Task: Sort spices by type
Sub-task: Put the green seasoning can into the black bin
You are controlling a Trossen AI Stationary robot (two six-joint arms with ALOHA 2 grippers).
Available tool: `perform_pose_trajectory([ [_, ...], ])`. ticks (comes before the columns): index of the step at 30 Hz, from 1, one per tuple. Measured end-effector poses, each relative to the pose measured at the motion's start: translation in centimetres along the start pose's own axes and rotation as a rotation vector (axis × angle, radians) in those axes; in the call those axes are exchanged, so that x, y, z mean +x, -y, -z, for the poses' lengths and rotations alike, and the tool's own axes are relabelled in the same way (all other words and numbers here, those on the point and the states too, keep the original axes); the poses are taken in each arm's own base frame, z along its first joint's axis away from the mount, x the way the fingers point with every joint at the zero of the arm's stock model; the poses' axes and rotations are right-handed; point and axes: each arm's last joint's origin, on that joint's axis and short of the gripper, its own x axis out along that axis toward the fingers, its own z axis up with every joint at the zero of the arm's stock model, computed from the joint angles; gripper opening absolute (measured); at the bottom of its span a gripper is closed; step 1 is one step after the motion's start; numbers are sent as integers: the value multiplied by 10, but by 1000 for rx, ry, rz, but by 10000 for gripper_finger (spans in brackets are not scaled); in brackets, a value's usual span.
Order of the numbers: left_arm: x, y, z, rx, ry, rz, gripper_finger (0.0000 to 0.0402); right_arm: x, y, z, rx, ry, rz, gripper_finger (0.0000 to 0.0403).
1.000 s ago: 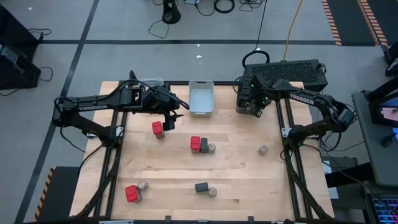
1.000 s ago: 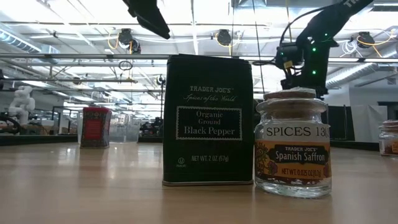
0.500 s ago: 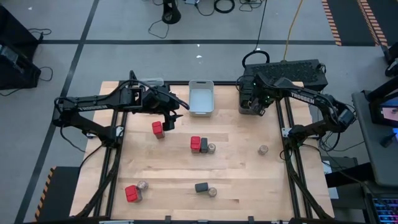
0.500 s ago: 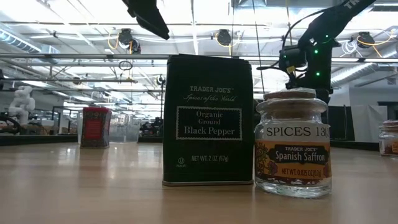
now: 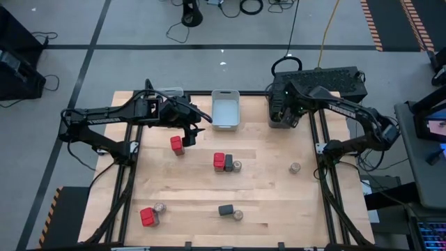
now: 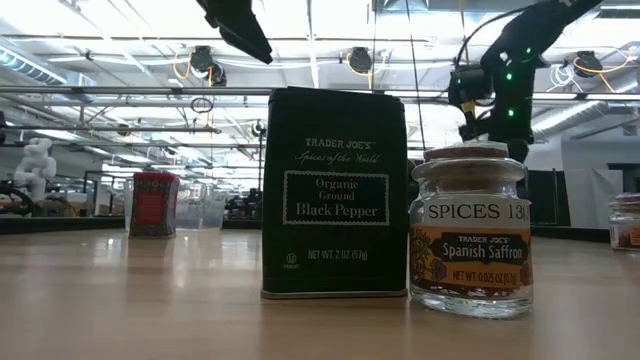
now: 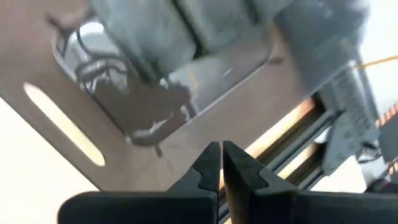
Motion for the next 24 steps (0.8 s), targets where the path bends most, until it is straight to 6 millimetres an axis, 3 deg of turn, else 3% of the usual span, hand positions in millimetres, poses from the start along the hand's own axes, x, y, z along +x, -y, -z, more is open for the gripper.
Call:
perform_pose_trajectory([
  [6,0,5,-1,-12,16,103,268,-47,-2,-8,15,203,0,0],
  [10,-2,14,-2,8,24,149,268,-74,-18,-11,-28,383,-157,0],
  [18,-10,49,-1,17,-1,236,267,-112,-86,-17,-262,643,-575,0],
  [24,-19,68,11,3,-124,200,267,-127,-148,-14,-432,702,-718,0],
])
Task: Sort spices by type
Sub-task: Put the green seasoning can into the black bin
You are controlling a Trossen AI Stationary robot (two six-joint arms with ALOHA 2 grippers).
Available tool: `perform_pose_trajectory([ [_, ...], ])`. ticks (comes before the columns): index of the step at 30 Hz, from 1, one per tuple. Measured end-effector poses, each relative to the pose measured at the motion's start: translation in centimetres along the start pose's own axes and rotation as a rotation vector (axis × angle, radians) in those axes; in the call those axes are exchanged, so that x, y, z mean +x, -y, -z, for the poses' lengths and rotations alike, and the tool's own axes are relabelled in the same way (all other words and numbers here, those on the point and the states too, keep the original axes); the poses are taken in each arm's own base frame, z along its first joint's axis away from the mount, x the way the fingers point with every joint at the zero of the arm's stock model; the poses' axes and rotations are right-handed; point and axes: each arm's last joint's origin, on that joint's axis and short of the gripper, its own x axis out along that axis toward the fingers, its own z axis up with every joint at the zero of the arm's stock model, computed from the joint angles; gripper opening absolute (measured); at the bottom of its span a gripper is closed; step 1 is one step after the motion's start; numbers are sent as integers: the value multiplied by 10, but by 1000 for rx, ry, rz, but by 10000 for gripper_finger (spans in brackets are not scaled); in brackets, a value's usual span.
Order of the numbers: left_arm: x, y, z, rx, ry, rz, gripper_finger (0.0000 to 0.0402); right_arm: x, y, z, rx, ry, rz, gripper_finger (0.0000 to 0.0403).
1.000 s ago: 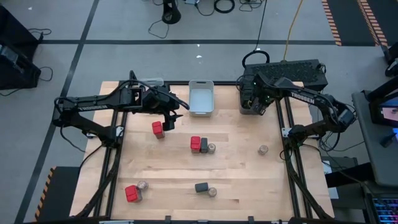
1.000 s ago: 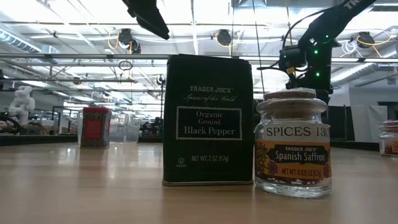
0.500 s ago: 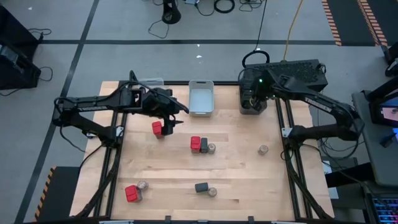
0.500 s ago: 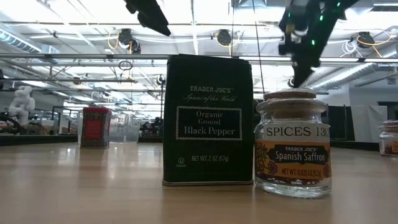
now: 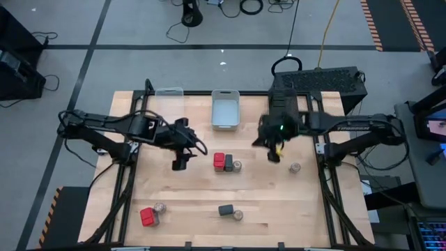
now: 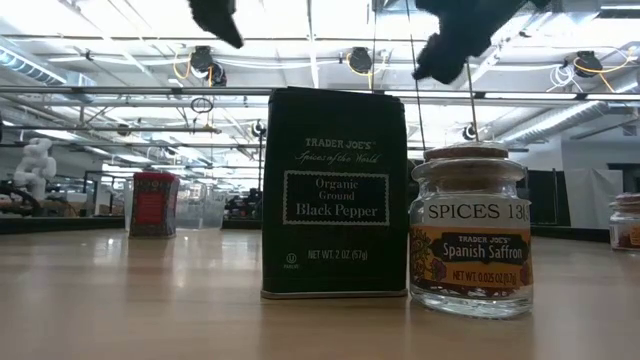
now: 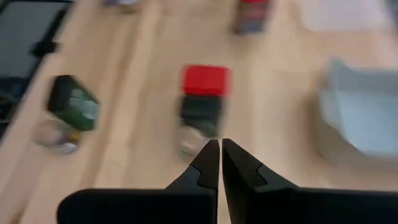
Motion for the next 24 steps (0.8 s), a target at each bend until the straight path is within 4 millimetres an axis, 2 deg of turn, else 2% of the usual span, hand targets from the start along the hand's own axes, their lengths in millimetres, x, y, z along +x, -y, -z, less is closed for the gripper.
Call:
perform_pose_trajectory([
  [5,-11,11,8,-40,-25,21,267,27,-38,-11,-107,83,-116,0],
  [9,-19,20,10,-34,-1,17,267,42,-61,-25,-106,140,-181,0],
  [18,-25,31,12,16,31,-17,267,83,-114,-63,-136,-12,-271,31],
  [24,-27,37,13,57,37,-10,266,112,-136,-72,-172,-160,-193,72],
])
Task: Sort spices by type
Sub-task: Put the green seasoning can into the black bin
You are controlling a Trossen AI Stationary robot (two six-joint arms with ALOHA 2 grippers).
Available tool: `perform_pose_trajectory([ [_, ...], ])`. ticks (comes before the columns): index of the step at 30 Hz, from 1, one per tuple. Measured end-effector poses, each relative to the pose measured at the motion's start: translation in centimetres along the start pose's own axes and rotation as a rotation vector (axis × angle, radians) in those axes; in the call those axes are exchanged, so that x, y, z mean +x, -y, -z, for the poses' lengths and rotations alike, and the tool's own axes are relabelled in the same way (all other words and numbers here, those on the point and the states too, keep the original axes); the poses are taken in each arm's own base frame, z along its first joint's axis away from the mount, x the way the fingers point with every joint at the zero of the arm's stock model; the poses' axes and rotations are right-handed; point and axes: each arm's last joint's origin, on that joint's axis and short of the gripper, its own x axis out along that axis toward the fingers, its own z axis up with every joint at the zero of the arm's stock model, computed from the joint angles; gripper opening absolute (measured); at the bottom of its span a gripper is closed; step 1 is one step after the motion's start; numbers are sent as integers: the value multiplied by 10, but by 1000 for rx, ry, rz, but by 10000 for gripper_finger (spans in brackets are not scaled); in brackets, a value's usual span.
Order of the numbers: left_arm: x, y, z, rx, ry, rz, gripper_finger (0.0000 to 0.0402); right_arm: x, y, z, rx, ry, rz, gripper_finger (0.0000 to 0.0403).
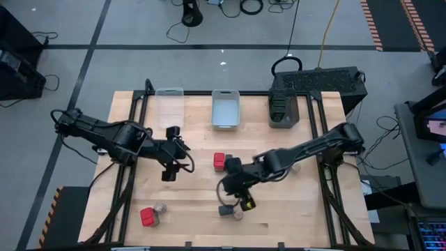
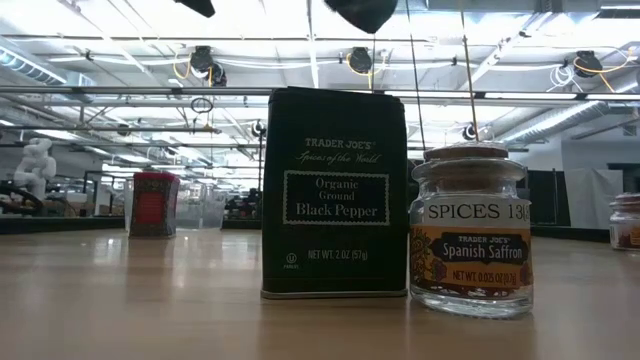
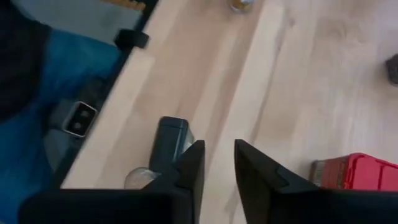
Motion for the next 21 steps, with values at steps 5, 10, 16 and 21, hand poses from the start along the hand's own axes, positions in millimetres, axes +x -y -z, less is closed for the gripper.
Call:
perform_pose_trajectory([
  [5,-1,5,-1,13,23,15,266,19,-10,-4,-24,-49,-9,124],
  [10,-3,10,-1,31,26,27,266,31,-27,-7,-78,-50,-20,187],
  [16,-4,14,0,44,28,38,267,51,-40,-2,-65,-62,-15,238],
  [21,-4,14,0,45,29,38,267,59,-40,0,8,-71,-10,254],
])
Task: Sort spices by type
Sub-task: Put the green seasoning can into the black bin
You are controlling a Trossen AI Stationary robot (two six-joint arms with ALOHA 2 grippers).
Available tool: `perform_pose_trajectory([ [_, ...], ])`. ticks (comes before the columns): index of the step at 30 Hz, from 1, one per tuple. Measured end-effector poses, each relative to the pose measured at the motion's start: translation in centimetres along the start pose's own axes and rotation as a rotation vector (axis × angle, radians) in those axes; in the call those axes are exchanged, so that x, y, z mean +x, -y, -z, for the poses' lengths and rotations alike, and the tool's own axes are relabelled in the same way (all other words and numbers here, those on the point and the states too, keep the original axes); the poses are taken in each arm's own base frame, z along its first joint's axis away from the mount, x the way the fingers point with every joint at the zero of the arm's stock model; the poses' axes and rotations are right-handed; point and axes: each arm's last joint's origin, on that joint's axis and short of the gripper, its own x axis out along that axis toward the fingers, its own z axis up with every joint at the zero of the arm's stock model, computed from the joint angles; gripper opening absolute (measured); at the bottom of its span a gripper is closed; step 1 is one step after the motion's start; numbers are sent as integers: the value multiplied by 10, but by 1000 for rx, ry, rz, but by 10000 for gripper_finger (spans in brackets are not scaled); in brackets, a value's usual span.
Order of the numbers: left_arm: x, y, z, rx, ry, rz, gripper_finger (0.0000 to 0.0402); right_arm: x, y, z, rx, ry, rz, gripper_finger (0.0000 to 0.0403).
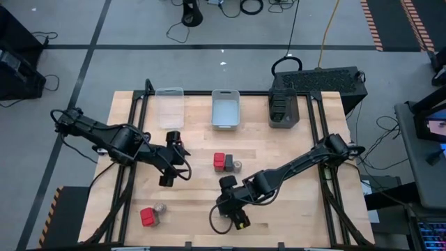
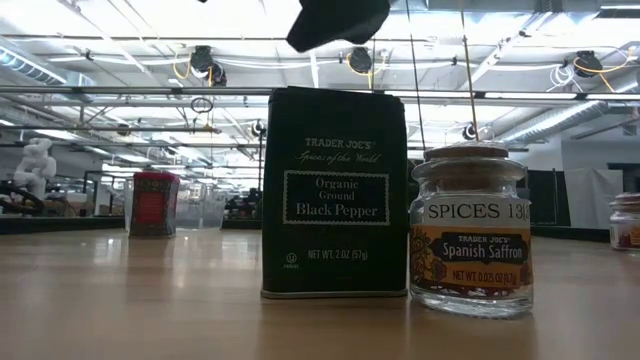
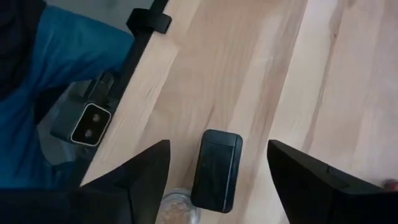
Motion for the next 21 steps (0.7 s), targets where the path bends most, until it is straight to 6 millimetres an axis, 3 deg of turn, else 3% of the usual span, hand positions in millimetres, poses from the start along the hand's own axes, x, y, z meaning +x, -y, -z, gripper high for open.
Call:
perform_pose_trajectory([
  [7,0,0,0,-1,0,0,267,7,2,3,55,-16,59,255],
  [16,0,0,0,0,-1,1,267,46,0,19,86,-108,91,255],
  [21,0,0,0,0,-2,3,267,52,1,23,90,-129,96,255],
])
